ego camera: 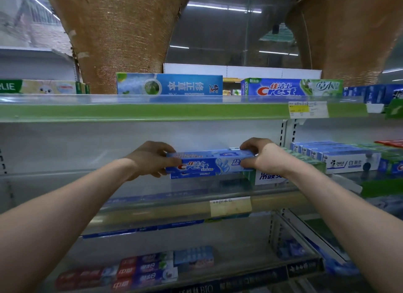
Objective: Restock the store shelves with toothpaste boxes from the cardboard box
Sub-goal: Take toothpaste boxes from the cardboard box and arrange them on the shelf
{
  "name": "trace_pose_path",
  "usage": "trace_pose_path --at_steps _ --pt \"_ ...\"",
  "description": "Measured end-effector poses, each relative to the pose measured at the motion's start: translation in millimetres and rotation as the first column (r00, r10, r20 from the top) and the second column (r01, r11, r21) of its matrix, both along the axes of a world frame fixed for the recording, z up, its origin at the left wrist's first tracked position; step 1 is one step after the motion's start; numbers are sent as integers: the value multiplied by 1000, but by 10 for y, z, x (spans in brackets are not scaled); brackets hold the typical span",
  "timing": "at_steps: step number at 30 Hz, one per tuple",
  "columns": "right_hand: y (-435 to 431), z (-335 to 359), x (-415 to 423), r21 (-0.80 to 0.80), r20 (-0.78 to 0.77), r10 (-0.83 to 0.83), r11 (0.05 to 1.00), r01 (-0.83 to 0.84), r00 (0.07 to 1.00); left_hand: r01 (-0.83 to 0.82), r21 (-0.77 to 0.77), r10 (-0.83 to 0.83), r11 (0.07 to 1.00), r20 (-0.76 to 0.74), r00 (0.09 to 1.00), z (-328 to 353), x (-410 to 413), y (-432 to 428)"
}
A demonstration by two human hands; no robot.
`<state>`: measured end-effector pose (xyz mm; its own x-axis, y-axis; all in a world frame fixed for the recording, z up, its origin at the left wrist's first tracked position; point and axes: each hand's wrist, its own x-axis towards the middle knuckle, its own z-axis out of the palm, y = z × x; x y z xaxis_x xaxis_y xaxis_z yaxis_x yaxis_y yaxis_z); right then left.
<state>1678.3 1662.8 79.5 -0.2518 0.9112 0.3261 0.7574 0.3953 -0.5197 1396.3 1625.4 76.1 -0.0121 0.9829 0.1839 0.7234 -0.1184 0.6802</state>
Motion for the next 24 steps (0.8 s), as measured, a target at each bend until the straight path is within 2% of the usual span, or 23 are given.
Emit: trace_pose_path --at_steps 3,6,10,13,24 --pt "93 -12 -78 58 209 -53 997 42 977 -2 27 5 1000 -98 995 -81 -30 24" --pt "175 -22 -158 137 420 -106 989 53 901 -13 57 22 998 -169 985 -113 -39 74" --pt "265 -55 -208 204 551 -156 978 49 820 -29 98 57 995 -294 954 -138 -2 153" --pt "302 -103 -208 218 589 -173 975 51 789 -54 108 88 993 -338 937 -196 54 223" --pt "428 -242 -233 237 597 -185 970 48 781 -90 124 135 988 -432 892 -260 179 304"
